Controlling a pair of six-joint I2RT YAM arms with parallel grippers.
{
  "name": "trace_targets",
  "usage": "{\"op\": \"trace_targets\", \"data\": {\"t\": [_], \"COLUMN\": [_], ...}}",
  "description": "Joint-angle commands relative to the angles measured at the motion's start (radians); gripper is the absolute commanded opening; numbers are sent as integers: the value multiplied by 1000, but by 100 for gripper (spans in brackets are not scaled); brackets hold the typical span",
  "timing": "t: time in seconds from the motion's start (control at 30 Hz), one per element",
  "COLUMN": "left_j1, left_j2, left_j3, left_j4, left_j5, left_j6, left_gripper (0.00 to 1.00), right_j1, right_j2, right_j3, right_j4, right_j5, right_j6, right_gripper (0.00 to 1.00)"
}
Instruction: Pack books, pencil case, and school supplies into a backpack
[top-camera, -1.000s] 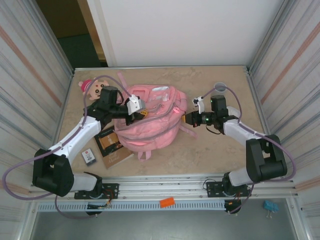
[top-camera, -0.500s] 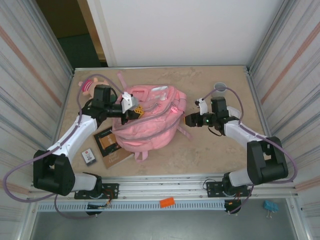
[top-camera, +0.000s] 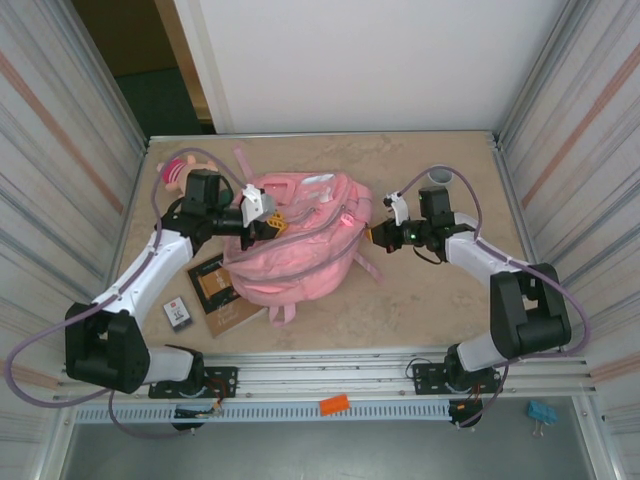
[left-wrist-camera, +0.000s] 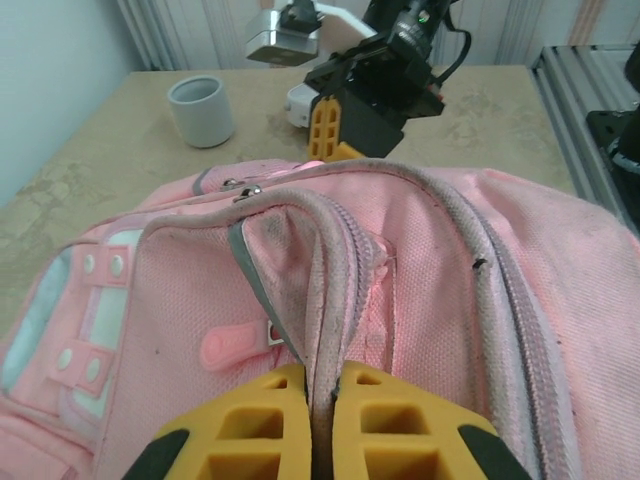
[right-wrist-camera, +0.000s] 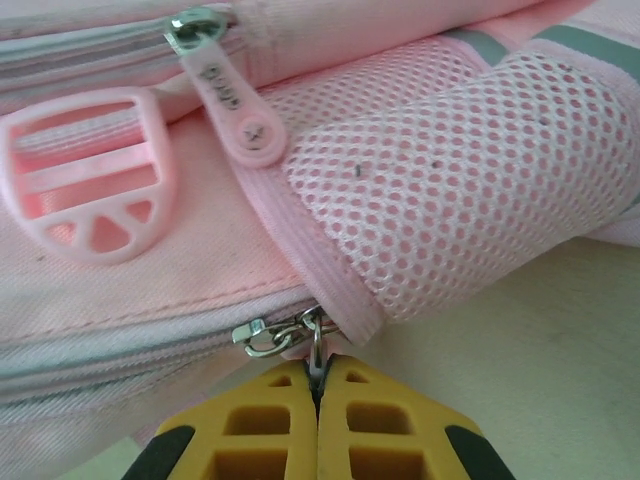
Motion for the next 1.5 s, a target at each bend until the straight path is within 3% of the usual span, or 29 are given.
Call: {"op": "trace_targets", "data": {"t": [0.0,0.2,0.5,0.63,0.77,1.0,1.17,1.27,1.4,1.47], "left_j1": [-5,-95,-124,-124,-121,-73,-48,-42,-39,-38], "left_j2": [-73,-74,-49,-66,-83,-86,-85,-83,-82,-80], "left_j3": [-19,-43,-68,-86,-92,-72,-66,-63,-61,-61], "left_j4": [144,162,227,243,230,222,228,222,220,220], "left_j5": [-91,-395,-569,-452,-291,-59,10,33,56,64], "left_j6": [-45,-113,-200,-178,-114,-110,-113,-108,-108,-106], "left_gripper": [0,0,0,0,0,0,0,0,0,0], "right_j1": [22,72,205,176,28,-56,-70,-68,-66,-65], "right_j2": [-70,-118,-194,-227,-217,-142,-105,-97,-91,-95], "right_j3": [29,71,143,110,48,89,102,100,90,82], "right_j4": [-83,-214,-352,-318,-197,-256,-257,-244,-239,-231], "right_j5": [-101,-172,-203,-135,-161,-156,-186,-192,-174,-132], "right_j6": [-53,-83,-74,-32,71,9,-4,5,6,11], "right_gripper": [1,1,0,0,2,11,6,17,5,5]}}
